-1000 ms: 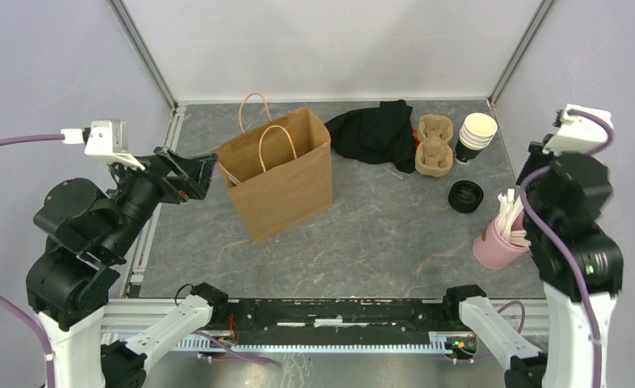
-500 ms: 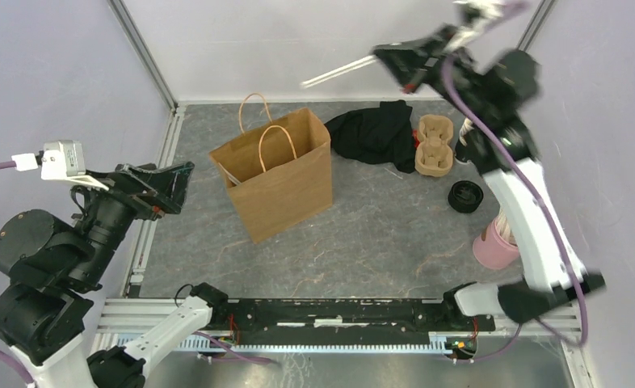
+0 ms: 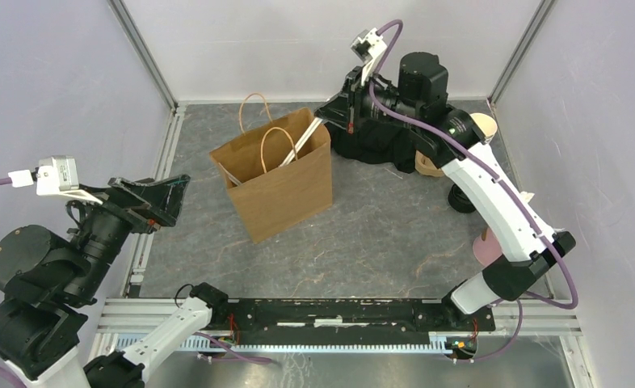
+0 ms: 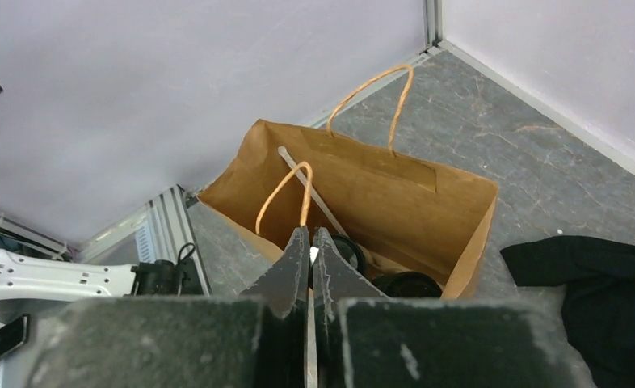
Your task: Pack the takeout coffee
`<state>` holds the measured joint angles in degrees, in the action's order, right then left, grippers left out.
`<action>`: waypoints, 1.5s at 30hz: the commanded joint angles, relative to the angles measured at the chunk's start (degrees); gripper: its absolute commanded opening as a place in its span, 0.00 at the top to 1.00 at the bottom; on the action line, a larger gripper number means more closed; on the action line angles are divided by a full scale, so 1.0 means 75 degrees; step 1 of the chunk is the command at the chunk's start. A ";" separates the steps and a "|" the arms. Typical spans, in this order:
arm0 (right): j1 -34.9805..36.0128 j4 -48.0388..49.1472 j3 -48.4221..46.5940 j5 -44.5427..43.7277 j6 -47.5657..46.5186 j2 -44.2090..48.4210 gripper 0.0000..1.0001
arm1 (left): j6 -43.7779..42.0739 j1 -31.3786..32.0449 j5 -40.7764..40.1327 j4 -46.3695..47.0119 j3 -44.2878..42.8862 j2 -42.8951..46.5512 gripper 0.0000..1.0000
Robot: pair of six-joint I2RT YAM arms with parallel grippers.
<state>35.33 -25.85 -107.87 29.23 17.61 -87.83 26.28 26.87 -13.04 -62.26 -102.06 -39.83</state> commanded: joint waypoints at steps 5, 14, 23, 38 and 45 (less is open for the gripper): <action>0.1130 -0.1011 -0.1326 -0.1540 -0.0738 -0.1034 0.81 | 0.0146 0.0038 0.0092 0.0048 -0.0165 -0.0252 0.01; 0.0904 -0.0680 -0.0370 -0.2961 -0.0130 0.0078 0.02 | 0.0163 0.0038 0.0201 0.0159 -0.0519 -0.0468 0.01; 0.0487 -0.1941 0.0551 -0.4229 -0.0261 0.1692 0.02 | 0.0253 0.0038 0.0303 0.0289 -0.0245 -0.0487 0.01; 0.0492 -0.3151 0.1680 -0.8114 -0.0286 0.4132 0.02 | 0.0199 0.0040 0.0692 0.1146 0.0238 -0.0927 0.01; 0.0494 -0.2819 0.1425 -0.9225 -0.0429 0.4611 0.02 | 0.0172 0.0044 0.0795 0.1377 0.0137 -0.1227 0.01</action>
<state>38.94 -48.36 -94.91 -31.18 15.49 -54.39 26.35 26.87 -8.40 -55.79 -100.14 -47.68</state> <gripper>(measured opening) 0.979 0.991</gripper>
